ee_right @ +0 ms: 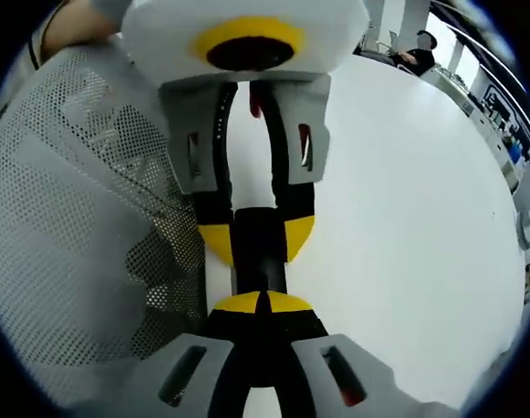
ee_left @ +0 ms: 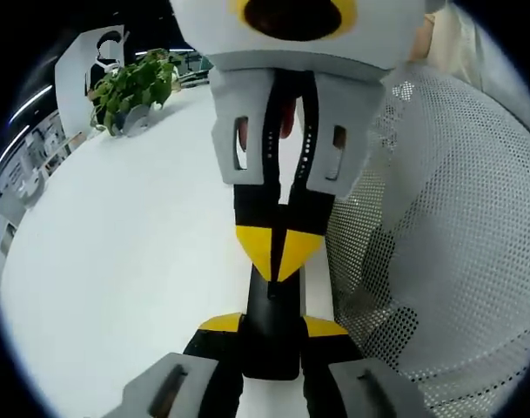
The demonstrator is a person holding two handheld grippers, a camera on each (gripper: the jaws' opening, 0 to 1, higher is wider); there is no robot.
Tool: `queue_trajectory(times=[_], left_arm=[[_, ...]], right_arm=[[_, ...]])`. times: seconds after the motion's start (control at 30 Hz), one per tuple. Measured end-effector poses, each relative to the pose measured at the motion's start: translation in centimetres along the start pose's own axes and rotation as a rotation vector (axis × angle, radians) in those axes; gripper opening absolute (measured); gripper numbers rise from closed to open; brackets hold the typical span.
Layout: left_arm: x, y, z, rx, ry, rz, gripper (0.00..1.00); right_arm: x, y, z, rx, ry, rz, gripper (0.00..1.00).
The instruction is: Press the specified remote control buttons in sequence, fully releasing each button before pressing the next.
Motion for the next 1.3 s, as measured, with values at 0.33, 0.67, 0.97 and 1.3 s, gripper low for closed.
queue_trajectory(times=[0.33, 0.67, 0.97, 1.3], left_arm=[[0.0, 0.0, 0.0, -0.001, 0.001, -0.003, 0.24], [0.1, 0.0, 0.0, -0.001, 0.001, -0.003, 0.24], [0.1, 0.0, 0.1, 0.001, 0.001, 0.000, 0.24], [0.2, 0.0, 0.0, 0.007, 0.004, 0.008, 0.24]], right_arm=[[0.0, 0.8, 0.0, -0.092, 0.020, 0.043, 0.00], [-0.1, 1.0, 0.0, -0.175, 0.013, 0.082, 0.00], [-0.3, 0.5, -0.2, -0.086, 0.027, 0.084, 0.00], [-0.6, 0.1, -0.1, 0.002, 0.022, 0.062, 0.00]])
Point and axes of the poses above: the point that each gripper's makers call its tool centre point, and the gripper's own axes: x roughly backward along the fingers, z roughly to its right, y roughly out of its underside, the point moved 10 cm from there along x, roughly backward along the fingers, and after that the axes turned 15 degrees about y, right-handed, at the moved point
